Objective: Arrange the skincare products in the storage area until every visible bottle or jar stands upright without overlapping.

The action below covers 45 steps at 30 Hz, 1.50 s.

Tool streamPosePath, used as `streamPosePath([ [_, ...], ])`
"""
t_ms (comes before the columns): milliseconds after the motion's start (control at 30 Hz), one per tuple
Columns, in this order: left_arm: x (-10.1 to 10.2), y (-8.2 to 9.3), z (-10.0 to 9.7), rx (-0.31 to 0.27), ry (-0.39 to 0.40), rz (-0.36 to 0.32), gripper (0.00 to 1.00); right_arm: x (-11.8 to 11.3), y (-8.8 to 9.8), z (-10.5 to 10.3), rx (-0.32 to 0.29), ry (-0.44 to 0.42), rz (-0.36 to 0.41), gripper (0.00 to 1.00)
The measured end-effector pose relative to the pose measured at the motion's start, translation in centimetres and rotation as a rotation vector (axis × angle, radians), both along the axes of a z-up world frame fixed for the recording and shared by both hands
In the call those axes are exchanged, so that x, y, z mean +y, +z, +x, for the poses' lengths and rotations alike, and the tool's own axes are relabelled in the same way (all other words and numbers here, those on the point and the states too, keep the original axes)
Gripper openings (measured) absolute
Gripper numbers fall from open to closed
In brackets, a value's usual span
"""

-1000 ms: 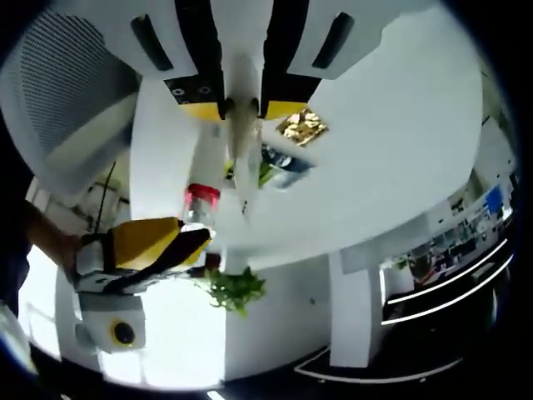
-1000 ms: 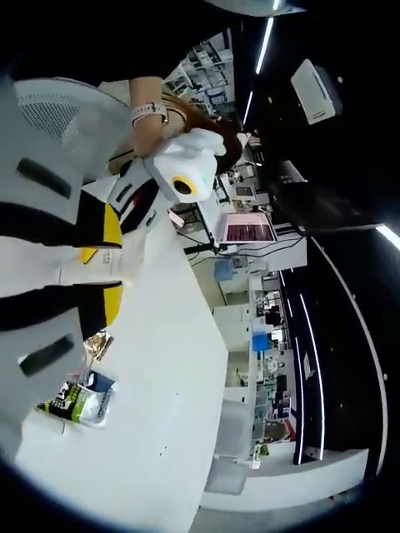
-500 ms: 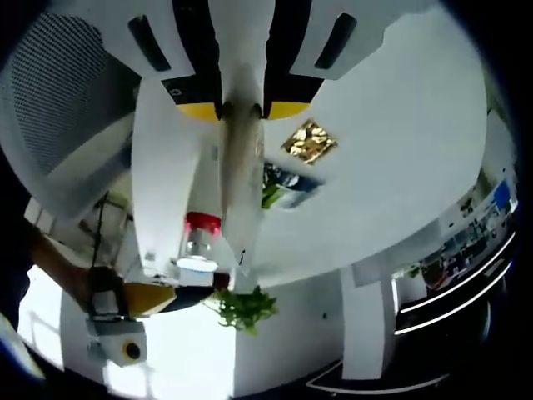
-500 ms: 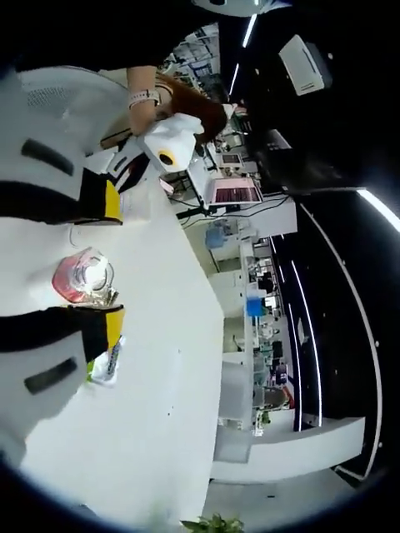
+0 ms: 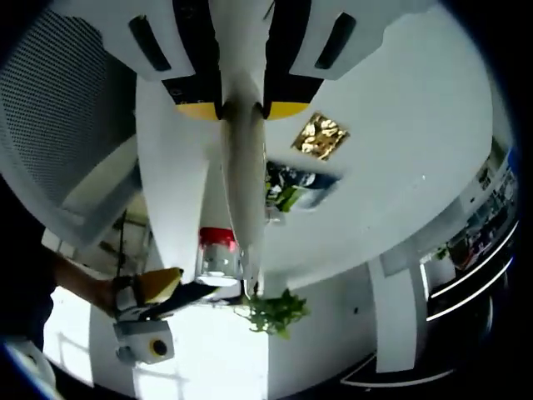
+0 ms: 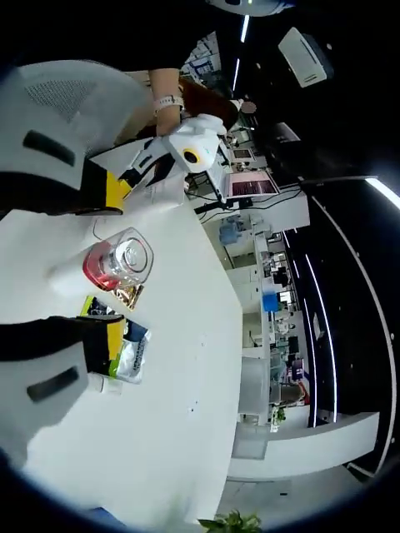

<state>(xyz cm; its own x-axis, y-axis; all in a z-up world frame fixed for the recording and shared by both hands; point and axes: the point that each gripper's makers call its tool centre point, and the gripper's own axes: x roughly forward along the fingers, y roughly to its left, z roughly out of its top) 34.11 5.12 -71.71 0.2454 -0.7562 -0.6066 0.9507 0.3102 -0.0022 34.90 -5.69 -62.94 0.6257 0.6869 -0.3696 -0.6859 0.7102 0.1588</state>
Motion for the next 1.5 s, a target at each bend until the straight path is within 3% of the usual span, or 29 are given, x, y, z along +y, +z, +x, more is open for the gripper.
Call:
streamPosePath([
  [933, -4.1, 0.1, -0.3, -0.038, -0.234, -0.03, 0.15, -1.0, -1.4, -0.2, 0.046, -0.023, 0.0, 0.46],
  [1500, -5.5, 0.0, -0.2, -0.055, -0.298, -0.027, 0.16, -1.0, -1.4, 0.0, 0.052, -0.019, -0.005, 0.45],
])
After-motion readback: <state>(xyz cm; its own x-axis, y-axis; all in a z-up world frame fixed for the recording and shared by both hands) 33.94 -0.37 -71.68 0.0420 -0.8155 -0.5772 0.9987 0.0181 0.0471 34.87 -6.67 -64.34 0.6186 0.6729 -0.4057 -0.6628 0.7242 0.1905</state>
